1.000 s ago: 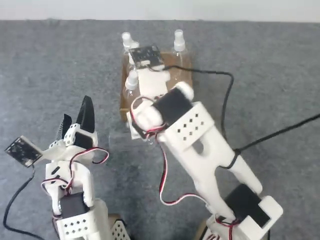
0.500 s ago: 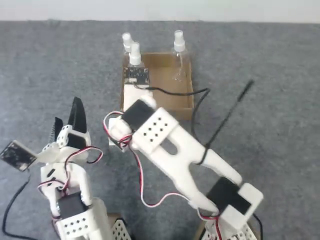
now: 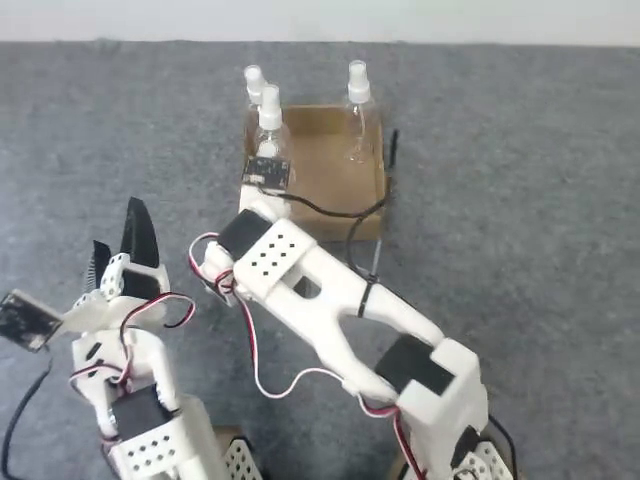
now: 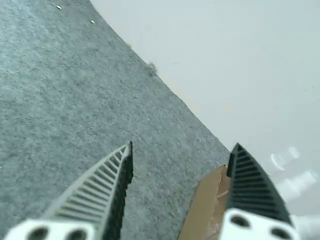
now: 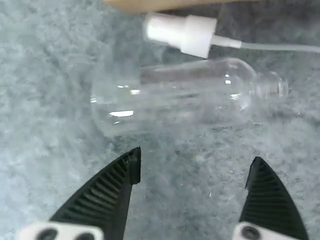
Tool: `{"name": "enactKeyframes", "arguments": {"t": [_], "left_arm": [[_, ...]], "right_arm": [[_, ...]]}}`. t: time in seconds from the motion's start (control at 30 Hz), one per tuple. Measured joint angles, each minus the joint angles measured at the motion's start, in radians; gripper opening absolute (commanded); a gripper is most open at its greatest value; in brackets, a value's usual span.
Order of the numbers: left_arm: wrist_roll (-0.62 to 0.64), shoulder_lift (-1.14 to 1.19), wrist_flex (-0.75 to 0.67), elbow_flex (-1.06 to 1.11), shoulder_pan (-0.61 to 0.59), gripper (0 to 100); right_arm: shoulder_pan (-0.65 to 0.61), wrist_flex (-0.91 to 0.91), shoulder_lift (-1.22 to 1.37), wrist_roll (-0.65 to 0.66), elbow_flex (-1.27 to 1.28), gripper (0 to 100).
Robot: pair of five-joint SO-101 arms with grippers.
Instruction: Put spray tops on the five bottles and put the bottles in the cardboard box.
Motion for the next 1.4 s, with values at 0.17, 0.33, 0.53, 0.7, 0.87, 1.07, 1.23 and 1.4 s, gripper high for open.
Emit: {"name": "enactKeyframes", "arguments": {"t": [0.17,0.33,0.53,0.7,0.87,1.07,1.23,1.4], "left_arm": [[0.0,0.0,0.0,0.0,0.0,29],[0.0,0.0,0.0,0.0,0.0,29],[0.0,0.0,0.0,0.0,0.0,29],[0.0,0.0,0.0,0.0,0.0,29],[0.0,0.0,0.0,0.0,0.0,29],[0.0,0.0,0.0,0.0,0.0,29],[0.0,0.0,0.0,0.0,0.0,29],[0.0,0.0,0.0,0.0,0.0,29]], "right_arm": [[0.0,0.052,0.043,0.0,0.0,29.6],[0.0,0.147,0.043,0.0,0.0,29.6],[0.0,0.272,0.043,0.0,0.0,29.6],[0.0,0.331,0.043,0.0,0.0,29.6],[0.006,0.333,0.043,0.0,0.0,29.5],[0.031,0.333,-0.008,0.0,0.048,29.6],[0.031,0.333,-0.166,0.0,0.118,29.6],[0.029,0.333,-0.259,0.0,0.132,29.6]]}}
